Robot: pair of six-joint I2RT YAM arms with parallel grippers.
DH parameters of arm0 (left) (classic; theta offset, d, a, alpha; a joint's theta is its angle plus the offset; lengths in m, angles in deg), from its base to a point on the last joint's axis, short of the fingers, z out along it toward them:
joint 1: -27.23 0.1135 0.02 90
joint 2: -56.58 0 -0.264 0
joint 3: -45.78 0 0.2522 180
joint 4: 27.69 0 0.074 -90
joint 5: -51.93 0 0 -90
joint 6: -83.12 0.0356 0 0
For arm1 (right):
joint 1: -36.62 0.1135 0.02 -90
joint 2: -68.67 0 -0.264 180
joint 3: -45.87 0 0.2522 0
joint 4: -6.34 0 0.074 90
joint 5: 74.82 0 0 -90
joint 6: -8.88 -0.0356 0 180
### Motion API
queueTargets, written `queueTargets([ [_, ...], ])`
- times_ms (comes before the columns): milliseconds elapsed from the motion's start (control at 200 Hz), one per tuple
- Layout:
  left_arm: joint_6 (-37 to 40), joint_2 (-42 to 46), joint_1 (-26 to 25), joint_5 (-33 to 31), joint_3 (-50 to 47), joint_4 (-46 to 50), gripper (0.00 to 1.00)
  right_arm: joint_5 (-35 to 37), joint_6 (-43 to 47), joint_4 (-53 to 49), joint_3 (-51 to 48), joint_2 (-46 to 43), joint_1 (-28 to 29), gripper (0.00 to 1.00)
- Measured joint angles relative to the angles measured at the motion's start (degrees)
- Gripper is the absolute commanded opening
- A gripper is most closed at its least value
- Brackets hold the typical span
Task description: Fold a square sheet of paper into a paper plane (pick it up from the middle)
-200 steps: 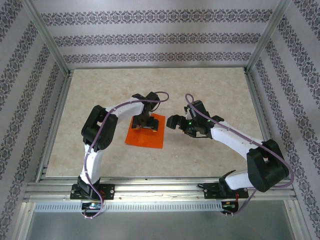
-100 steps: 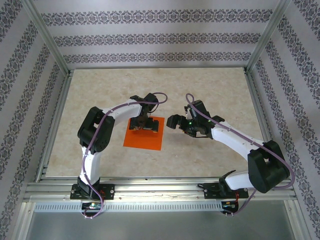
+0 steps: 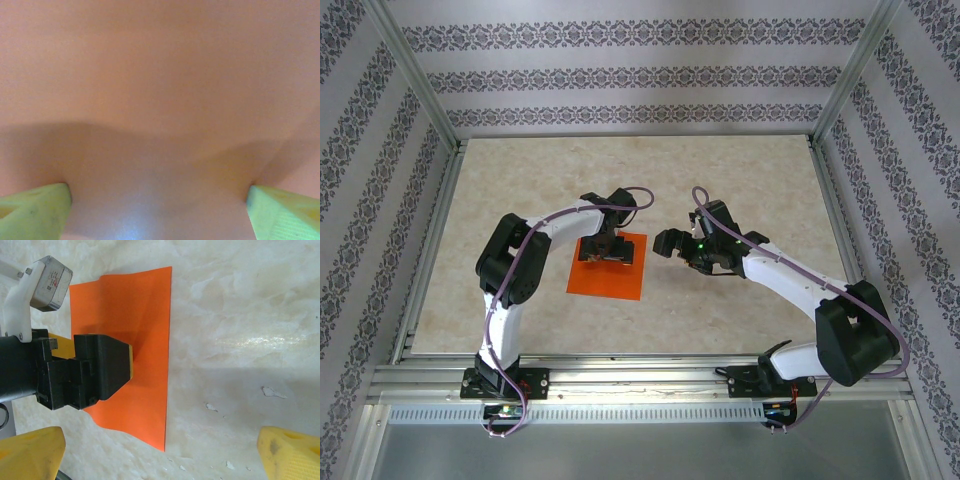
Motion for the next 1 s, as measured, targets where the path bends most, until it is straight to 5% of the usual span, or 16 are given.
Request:
queueTargets([
  [285, -0.33, 0.26, 0.0, -0.22, -0.17, -0.09, 0.77, -0.02, 0.0, 0.0, 0.0, 0.0, 0.0, 0.98],
  [390, -0.9, 1.18, 0.0, -0.28, -1.29, -1.14, 0.61, -0.02, 0.0, 0.0, 0.0, 0.0, 0.0, 0.98],
  [664, -2.6, 4.79, -0.07, 2.1, -6.08, -7.3, 0.4, 2.05, -0.44, 0.0, -0.07, -0.31, 0.0, 0.98],
  [999, -8.0, 11.85, -0.07, 13.4, -12.48, -19.76, 0.38, 8.28, -4.61, 0.0, -4.44, -7.85, -4.7, 0.98],
])
